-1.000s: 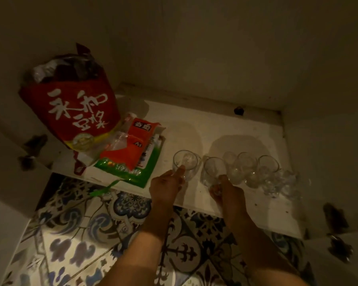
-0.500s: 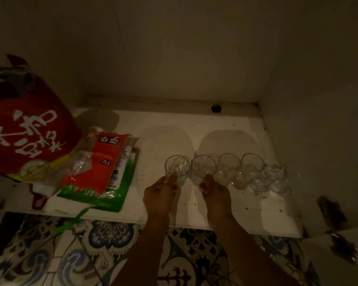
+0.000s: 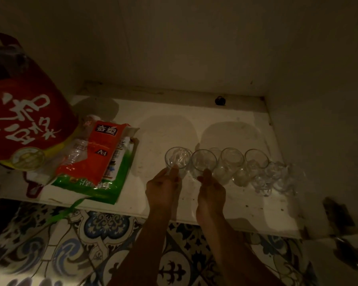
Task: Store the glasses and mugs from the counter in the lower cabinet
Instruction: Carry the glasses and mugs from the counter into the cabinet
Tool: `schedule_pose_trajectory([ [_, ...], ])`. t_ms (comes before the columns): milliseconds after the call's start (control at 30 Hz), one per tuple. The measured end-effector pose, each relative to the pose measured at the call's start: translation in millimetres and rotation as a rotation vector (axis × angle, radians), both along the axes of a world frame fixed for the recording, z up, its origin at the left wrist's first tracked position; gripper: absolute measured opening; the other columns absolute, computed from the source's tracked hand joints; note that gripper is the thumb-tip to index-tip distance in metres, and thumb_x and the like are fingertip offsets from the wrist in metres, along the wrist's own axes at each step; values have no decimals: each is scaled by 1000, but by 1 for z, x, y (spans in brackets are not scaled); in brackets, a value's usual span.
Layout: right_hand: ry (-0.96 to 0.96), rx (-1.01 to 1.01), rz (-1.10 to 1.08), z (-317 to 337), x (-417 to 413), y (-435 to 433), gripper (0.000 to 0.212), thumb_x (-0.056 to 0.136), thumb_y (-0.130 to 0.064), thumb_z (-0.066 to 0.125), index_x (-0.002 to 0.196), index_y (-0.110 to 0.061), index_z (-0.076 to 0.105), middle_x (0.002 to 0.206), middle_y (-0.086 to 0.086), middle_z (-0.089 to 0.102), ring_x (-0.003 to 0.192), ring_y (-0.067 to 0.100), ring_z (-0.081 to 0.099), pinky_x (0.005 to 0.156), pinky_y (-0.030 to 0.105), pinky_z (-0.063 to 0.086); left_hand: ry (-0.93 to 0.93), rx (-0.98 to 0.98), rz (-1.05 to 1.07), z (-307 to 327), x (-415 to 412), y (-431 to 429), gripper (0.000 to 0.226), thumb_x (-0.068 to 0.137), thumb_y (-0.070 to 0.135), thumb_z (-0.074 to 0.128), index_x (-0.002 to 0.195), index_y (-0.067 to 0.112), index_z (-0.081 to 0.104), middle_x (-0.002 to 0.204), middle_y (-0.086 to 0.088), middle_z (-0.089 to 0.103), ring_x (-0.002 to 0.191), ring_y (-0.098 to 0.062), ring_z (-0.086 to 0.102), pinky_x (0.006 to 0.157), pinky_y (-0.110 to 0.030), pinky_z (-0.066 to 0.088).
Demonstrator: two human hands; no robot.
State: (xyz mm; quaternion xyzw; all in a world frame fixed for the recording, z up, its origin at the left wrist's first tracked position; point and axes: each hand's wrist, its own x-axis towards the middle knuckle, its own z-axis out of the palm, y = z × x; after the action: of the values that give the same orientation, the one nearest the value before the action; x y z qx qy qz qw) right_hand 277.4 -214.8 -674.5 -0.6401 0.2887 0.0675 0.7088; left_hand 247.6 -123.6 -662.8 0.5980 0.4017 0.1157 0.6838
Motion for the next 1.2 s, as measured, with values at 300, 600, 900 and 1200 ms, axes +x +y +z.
schedule_pose_trajectory([
  [300,-29,-44,-32,1,-3,2,32,97,-48,59,82,-22,70,86,-8,70,97,23,67,94,45,53,-43,16,11,-7,-5,-1,16,81,41,80,66,37,76,72,7,77,81,-14,72,92,-46,58],
  [600,8,-79,-8,-5,-6,-6,35,93,-51,64,95,-18,75,94,-3,69,102,20,64,92,33,47,7,49,-29,-6,-2,4,25,77,51,80,55,41,73,72,8,78,86,-17,75,91,-44,59],
  [900,68,-125,45,-3,-5,-9,68,81,-70,64,113,-11,76,116,8,76,112,26,68,102,46,53,76,183,-70,1,3,3,36,80,56,75,60,27,74,67,-1,75,74,-27,74,82,-45,61],
  [1200,46,-194,114,3,-6,-17,54,93,-59,59,93,-7,75,93,11,75,93,28,69,88,40,55,129,190,-80,5,-3,6,58,76,60,78,47,14,56,52,-4,59,60,-20,62,76,-38,59],
])
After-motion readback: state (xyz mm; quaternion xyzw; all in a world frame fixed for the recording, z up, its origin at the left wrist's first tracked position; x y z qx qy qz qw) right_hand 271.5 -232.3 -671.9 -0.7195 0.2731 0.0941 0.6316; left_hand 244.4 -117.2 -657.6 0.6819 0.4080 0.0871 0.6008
